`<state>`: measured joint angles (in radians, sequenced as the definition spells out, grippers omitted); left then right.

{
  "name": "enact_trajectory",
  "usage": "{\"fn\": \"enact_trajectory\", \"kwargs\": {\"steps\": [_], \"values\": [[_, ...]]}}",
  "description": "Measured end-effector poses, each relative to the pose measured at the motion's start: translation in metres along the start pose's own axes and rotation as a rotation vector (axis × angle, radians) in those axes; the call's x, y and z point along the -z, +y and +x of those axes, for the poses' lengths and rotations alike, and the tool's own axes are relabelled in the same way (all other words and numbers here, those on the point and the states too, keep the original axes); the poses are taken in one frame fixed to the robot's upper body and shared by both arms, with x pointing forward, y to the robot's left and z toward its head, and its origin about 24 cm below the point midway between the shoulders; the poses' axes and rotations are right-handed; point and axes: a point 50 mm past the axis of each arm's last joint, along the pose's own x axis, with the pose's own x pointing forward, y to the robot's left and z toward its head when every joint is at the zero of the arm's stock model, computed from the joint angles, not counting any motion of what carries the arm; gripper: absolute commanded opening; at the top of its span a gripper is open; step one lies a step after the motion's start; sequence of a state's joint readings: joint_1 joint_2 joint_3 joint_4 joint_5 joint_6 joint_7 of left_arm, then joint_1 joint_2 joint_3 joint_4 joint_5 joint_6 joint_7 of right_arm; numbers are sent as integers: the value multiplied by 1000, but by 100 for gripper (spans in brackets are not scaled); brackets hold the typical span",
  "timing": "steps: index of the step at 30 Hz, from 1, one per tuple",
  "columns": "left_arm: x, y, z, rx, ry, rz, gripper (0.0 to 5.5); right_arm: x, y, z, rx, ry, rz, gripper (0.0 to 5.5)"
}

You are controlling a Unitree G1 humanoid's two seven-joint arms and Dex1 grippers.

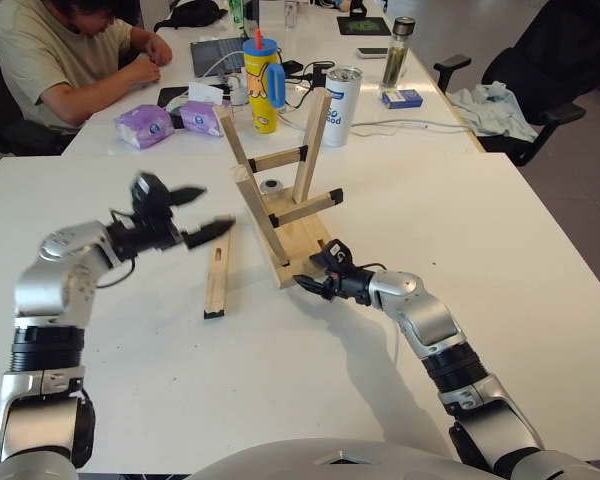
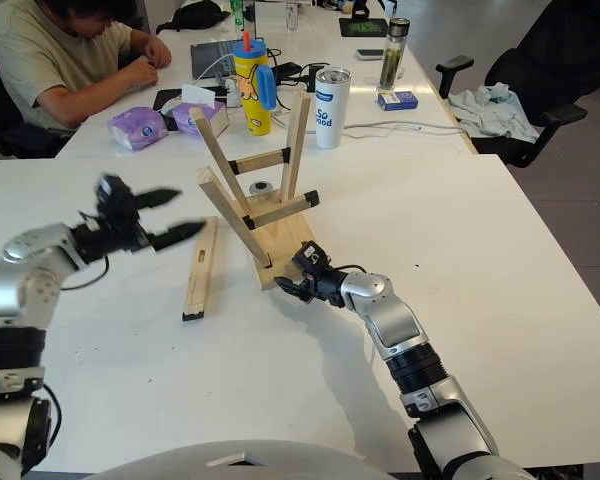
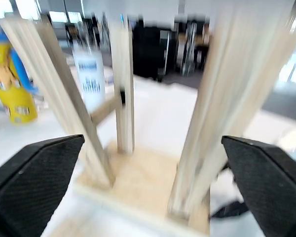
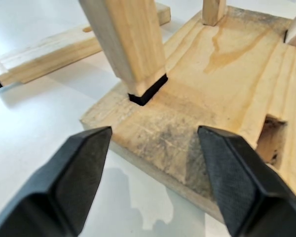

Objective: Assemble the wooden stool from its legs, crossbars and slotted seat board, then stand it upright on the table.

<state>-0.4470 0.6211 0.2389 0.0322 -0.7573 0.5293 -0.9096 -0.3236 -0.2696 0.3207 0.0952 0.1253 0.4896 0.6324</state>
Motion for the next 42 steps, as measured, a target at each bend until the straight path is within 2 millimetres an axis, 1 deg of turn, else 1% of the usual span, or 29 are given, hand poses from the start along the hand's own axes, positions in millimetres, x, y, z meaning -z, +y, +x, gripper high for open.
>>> {"fn": "enact_trajectory", "kwargs": {"steps": [2, 4, 6, 7, 8, 9, 10, 11, 12, 13, 14, 19, 20, 22, 24, 27, 28, 29, 31, 32, 33, 34, 35, 36, 37, 38, 39, 40, 42], "values": [[-36, -4, 9, 5, -221, -45, 515, 1, 0, 0, 0, 0, 0, 326], [-84, -15, 21, 22, -454, -53, 515, 3, 0, 1, 0, 5, 4, 326], [-129, -37, 34, 51, -628, -24, 515, 5, 0, 2, -4, 12, 5, 326], [-143, -49, 42, 64, -651, 10, 515, 5, 0, 3, -5, 13, 3, 326], [-141, -57, 53, 64, -599, 44, 515, 6, 0, 3, -5, 13, 3, 326], [-127, -56, 65, 33, -506, 49, 515, 4, -1, 3, -3, 6, -1, 326], [-103, -52, 77, -19, -375, 48, 515, 3, -1, 3, -2, -1, -4, 326], [-73, -47, 87, -66, -238, 32, 515, 1, 0, 3, -5, -11, -10, 326], [-46, -44, 93, -104, -121, 25, 515, 1, 1, 4, -7, -17, -13, 326], [-8, -45, 97, -133, 24, 5, 515, 1, 1, 4, -8, -14, -13, 326], [-2, -49, 99, -130, 29, 30, 515, 2, 1, 4, -5, -10, -12, 326], [14, -82, 100, -14, 72, 139, 515, 5, 1, 6, -3, -2, -2, 326], [14, -83, 99, -13, 80, 162, 515, 6, 2, 6, -3, -1, -1, 326], [14, -83, 98, -18, 85, 185, 515, 8, 3, 7, 0, 6, 2, 326], [10, -77, 98, -44, 68, 175, 515, 8, 4, 8, 1, 9, 3, 326], [0, -55, 97, -159, 53, 162, 515, 7, 4, 9, -1, 5, 3, 326], [-13, -45, 94, -214, 4, 151, 515, 6, 5, 10, -3, 0, 0, 326], [-30, -42, 93, -234, -71, 156, 515, 5, 5, 10, -4, -2, -2, 326], [-70, -41, 87, -251, -264, 167, 515, 5, 5, 10, -5, -1, -2, 326], [-90, -39, 81, -278, -367, 192, 515, 5, 5, 11, -5, -1, -1, 326], [-98, -37, 76, -302, -404, 209, 515, 5, 5, 11, -6, -1, 1, 326], [-101, -30, 68, -378, -407, 255, 515, 6, 5, 11, -8, -1, 5, 326], [-95, -18, 58, -496, -346, 306, 515, 5, 6, 12, -10, -2, 12, 326], [-83, -5, 48, -605, -267, 321, 515, 5, 7, 11, -11, -5, 22, 326], [-62, 7, 33, -728, -157, 335, 515, 4, 8, 10, -15, -13, 48, 326], [-48, 12, 25, -778, -96, 328, 515, 3, 9, 10, -19, -19, 61, 326], [-27, 15, 14, -837, -6, 322, 515, 1, 12, 8, -25, -43, 83, 326], [-6, 14, 3, -877, 72, 305, 515, 2, 14, 6, -20, -73, 102, 326], [38, -4, -16, -921, 222, 259, 515, 9, 16, -4, 14, -131, 141, 326]]}}
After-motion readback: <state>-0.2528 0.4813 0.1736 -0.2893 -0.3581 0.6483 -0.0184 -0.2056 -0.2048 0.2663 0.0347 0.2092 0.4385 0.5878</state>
